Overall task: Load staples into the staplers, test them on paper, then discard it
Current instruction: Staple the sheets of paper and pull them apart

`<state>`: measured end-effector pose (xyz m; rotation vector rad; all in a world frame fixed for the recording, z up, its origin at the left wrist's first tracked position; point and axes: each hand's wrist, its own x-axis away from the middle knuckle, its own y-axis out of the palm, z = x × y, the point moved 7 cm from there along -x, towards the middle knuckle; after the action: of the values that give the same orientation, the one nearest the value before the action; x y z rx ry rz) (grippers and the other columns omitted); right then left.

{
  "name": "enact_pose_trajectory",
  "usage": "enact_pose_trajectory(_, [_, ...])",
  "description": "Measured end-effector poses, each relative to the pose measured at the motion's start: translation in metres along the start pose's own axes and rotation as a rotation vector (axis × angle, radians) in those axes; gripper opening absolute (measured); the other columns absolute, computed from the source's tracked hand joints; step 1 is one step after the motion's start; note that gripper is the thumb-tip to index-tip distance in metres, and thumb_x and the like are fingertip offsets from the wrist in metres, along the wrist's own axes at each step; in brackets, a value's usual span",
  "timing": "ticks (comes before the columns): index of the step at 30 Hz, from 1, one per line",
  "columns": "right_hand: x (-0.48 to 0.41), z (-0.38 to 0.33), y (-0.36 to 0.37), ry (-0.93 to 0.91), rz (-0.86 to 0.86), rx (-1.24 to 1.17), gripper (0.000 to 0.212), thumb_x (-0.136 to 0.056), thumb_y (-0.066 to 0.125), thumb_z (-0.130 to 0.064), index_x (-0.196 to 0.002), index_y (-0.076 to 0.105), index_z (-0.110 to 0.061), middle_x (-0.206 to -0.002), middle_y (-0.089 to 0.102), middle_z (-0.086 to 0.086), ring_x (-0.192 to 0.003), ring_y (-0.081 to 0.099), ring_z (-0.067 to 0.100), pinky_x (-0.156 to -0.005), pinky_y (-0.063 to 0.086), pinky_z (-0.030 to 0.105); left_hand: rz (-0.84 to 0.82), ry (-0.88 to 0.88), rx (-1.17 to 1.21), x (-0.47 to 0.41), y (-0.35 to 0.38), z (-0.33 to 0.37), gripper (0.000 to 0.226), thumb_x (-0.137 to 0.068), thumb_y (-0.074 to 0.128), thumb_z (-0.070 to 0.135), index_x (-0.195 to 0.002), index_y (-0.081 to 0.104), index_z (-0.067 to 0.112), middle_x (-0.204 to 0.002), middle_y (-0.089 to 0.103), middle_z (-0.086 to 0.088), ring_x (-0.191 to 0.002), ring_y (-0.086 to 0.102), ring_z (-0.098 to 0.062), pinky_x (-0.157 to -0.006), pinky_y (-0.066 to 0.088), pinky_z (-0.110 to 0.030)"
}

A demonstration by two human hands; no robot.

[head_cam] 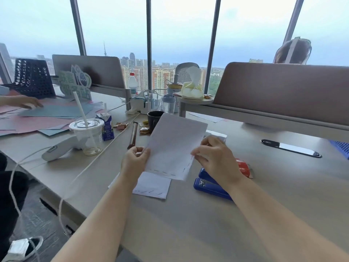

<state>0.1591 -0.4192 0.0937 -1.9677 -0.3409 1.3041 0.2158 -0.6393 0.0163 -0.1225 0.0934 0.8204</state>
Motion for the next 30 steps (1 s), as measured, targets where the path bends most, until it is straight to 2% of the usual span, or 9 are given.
enact_pose_trajectory(3, [0.004, 0.004, -0.007, -0.032, 0.015, 0.046, 0.006, -0.071, 0.076, -0.016, -0.077, 0.073, -0.018, -0.078, 0.064, 0.002, -0.075, 0.054, 0.019, -0.062, 0.049, 0.028, -0.025, 0.012, -0.019, 0.002, 0.008, 0.005, 0.014, -0.087, 0.058, 0.022, -0.074, 0.055, 0.018, -0.07, 0.058, -0.002, -0.06, 0.05, -0.017, -0.046, 0.04, -0.02])
enact_pose_trajectory(6, [0.01, 0.011, -0.015, -0.028, 0.018, 0.04, 0.005, -0.076, 0.072, -0.015, -0.077, 0.069, -0.019, -0.079, 0.071, -0.004, -0.081, 0.063, 0.019, -0.074, 0.052, 0.036, 0.072, 0.111, -0.089, 0.01, 0.01, 0.023, 0.008, -0.09, 0.052, 0.024, -0.089, 0.056, 0.017, -0.084, 0.06, -0.001, -0.079, 0.054, -0.02, -0.059, 0.042, -0.027])
enact_pose_trajectory(9, [0.015, 0.02, -0.025, 0.027, 0.044, 0.031, 0.009, -0.087, 0.06, -0.016, -0.079, 0.063, -0.018, -0.074, 0.07, -0.004, -0.067, 0.059, 0.013, -0.071, 0.051, 0.04, 0.053, 0.248, -0.202, 0.022, 0.019, 0.041, 0.042, -0.087, 0.039, 0.049, -0.1, 0.059, 0.014, -0.103, 0.056, -0.003, -0.098, 0.051, -0.019, -0.08, 0.036, -0.028])
enact_pose_trajectory(11, [0.016, 0.022, -0.032, 0.049, 0.066, 0.053, 0.011, -0.088, 0.054, -0.016, -0.082, 0.063, -0.018, -0.076, 0.071, -0.002, -0.065, 0.06, 0.016, -0.073, 0.049, 0.036, -0.032, 0.463, -0.246, 0.042, 0.033, 0.066, 0.063, -0.076, 0.03, 0.061, -0.102, 0.063, 0.014, -0.108, 0.051, 0.006, -0.103, 0.045, -0.001, -0.088, 0.032, -0.013])
enact_pose_trajectory(14, [0.016, 0.02, -0.043, 0.086, 0.081, 0.042, 0.018, -0.087, 0.049, -0.017, -0.086, 0.066, -0.014, -0.084, 0.074, 0.001, -0.075, 0.065, 0.02, -0.078, 0.045, 0.037, -0.226, 0.651, -0.21, 0.07, 0.059, 0.096, 0.041, -0.073, 0.042, 0.056, -0.098, 0.059, 0.028, -0.105, 0.058, 0.011, -0.1, 0.052, 0.003, -0.08, 0.032, 0.005])
enact_pose_trajectory(18, [0.017, 0.018, -0.054, 0.12, 0.099, 0.047, 0.018, -0.089, 0.05, -0.016, -0.088, 0.068, -0.013, -0.086, 0.071, 0.003, -0.081, 0.053, 0.019, -0.083, 0.032, 0.032, -0.347, 0.631, -0.05, 0.077, 0.081, 0.115, 0.03, -0.07, 0.067, 0.038, -0.096, 0.053, 0.042, -0.086, 0.069, 0.012, -0.091, 0.065, -0.006, -0.084, 0.048, -0.016])
enact_pose_trajectory(21, [0.016, 0.02, -0.059, 0.184, 0.08, 0.012, 0.018, -0.093, 0.048, -0.016, -0.09, 0.065, -0.014, -0.084, 0.062, -0.004, -0.083, 0.042, 0.012, -0.084, 0.021, 0.027, -0.336, 0.578, -0.053, 0.076, 0.09, 0.117, 0.027, -0.077, 0.069, 0.025, -0.09, 0.055, 0.043, -0.076, 0.065, -0.002, -0.075, 0.059, -0.023, -0.067, 0.046, -0.035])
enact_pose_trajectory(25, [0.015, 0.025, -0.061, 0.271, 0.016, -0.035, 0.022, -0.095, 0.041, -0.022, -0.08, 0.056, -0.019, -0.063, 0.044, -0.014, -0.078, 0.042, 0.016, -0.081, 0.021, 0.027, -0.293, 0.526, -0.069, 0.077, 0.095, 0.115, 0.02, -0.078, 0.066, 0.03, -0.089, 0.056, 0.043, -0.072, 0.06, -0.02, -0.066, 0.05, -0.038, -0.057, 0.046, -0.044])
enact_pose_trajectory(30, [0.025, 0.026, -0.071, 0.318, 0.013, -0.13, 0.017, -0.095, 0.042, -0.023, -0.081, 0.052, -0.021, -0.067, 0.046, -0.009, -0.074, 0.037, 0.006, -0.081, 0.02, 0.027, -0.267, 0.517, -0.076, 0.086, 0.101, 0.118, 0.019, -0.083, 0.064, 0.02, -0.096, 0.055, 0.031, -0.078, 0.061, -0.004, -0.068, 0.051, -0.019, -0.062, 0.043, -0.034])
